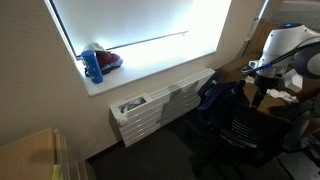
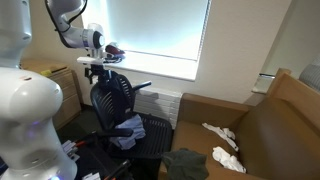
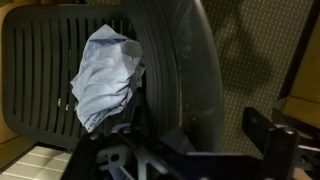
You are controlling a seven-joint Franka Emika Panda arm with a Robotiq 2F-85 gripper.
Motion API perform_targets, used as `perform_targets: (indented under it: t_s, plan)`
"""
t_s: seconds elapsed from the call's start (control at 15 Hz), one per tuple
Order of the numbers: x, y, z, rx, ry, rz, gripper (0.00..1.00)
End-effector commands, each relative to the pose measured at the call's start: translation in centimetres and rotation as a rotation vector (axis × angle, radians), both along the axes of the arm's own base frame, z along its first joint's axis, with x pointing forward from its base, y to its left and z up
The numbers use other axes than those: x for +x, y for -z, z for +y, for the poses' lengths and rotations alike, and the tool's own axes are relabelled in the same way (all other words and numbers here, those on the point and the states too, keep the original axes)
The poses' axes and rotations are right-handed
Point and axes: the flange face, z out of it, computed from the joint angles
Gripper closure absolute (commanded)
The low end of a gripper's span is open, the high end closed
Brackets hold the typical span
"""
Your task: Move the chair towards the heater
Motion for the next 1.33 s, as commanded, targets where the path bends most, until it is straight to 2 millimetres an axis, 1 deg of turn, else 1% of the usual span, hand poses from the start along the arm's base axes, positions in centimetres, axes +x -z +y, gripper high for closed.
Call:
perform_targets:
  t_s: [0.0,0.07,0.2,0.27,0.33,0.47,0.53,0.8,0.93,1.07,1.13,1.27]
  plan:
    - [0.0,0.0,0.2,0.008,-0.007,-0.019,0.0]
    - [0.1,0.8,0.1,-0.01,-0.009,-0.017,0.0]
    - [0.1,3.2,-0.9,-0.063,0.006,0.037,0.0]
    - [0.1,3.7,-1.1,-0.077,0.012,0.047,0.0]
    - [0.0,2.0,-0.6,-0.036,0.005,0.025,0.0]
    - [0.0,3.5,-1.1,-0.053,0.011,0.049,0.0]
    - [0.0,3.9,-1.2,-0.056,0.012,0.055,0.0]
    - [-0.2,4.3,-0.7,-0.061,0.002,0.055,0.0]
    - [-0.4,4.8,0.2,-0.066,-0.024,0.059,0.0]
    - [-0.8,5.1,1.8,-0.095,-0.07,0.059,0.0]
    - [-0.8,4.5,0.3,-0.066,-0.035,0.055,0.0]
    - [-1.1,4.7,0.8,-0.066,-0.045,0.056,0.0]
